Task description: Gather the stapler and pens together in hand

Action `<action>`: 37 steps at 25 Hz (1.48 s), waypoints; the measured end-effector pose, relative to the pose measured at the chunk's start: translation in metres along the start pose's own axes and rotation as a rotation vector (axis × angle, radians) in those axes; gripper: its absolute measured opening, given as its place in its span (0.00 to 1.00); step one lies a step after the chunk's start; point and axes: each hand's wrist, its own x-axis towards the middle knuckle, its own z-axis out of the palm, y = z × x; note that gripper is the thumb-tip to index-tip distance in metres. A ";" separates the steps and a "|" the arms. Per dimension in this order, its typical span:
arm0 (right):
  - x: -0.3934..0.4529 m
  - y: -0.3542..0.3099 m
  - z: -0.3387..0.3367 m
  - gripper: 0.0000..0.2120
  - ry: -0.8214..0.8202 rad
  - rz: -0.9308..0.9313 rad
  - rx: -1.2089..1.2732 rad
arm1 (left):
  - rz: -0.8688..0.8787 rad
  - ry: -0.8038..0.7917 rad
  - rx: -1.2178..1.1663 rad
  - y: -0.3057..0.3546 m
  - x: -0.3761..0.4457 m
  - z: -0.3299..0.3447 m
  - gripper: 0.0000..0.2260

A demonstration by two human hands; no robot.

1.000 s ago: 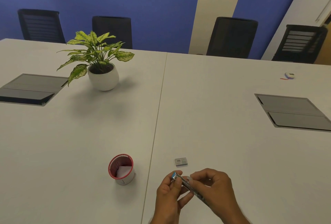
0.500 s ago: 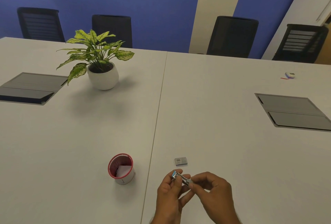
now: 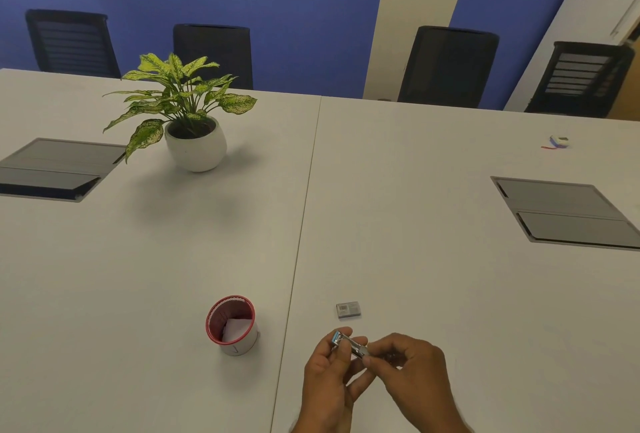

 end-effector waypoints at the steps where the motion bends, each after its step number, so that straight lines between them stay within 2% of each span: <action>1: 0.000 0.001 0.000 0.09 0.000 -0.019 -0.023 | -0.003 0.001 -0.002 0.000 0.000 0.000 0.09; 4: 0.000 0.001 0.003 0.07 -0.005 -0.039 -0.068 | -0.010 0.006 -0.004 -0.001 0.001 0.001 0.09; 8: -0.004 -0.003 -0.001 0.15 -0.033 -0.051 0.025 | -0.007 0.008 -0.015 -0.001 0.003 0.000 0.10; 10: -0.005 -0.004 -0.005 0.16 -0.029 -0.035 0.055 | -0.003 0.010 -0.023 0.001 0.004 -0.001 0.10; 15: -0.003 -0.007 -0.017 0.08 -0.109 -0.013 -0.067 | 0.001 0.040 -0.031 0.001 0.004 -0.001 0.11; 18: 0.003 -0.010 -0.023 0.02 -0.197 0.000 -0.237 | -0.082 0.095 -0.079 -0.004 0.006 -0.001 0.11; 21: 0.005 -0.015 -0.025 0.03 -0.251 0.006 -0.362 | -0.184 0.129 -0.110 -0.009 0.009 -0.002 0.11; 27: 0.003 -0.022 -0.023 0.03 -0.298 0.014 -0.432 | -0.268 0.116 -0.095 -0.009 0.008 -0.002 0.13; 32: 0.000 -0.026 -0.021 0.07 -0.306 0.018 -0.437 | -0.248 0.118 -0.008 -0.009 0.012 -0.002 0.22; 37: -0.001 -0.026 -0.020 0.11 -0.294 0.023 -0.411 | -0.186 0.129 0.016 -0.007 0.018 -0.003 0.18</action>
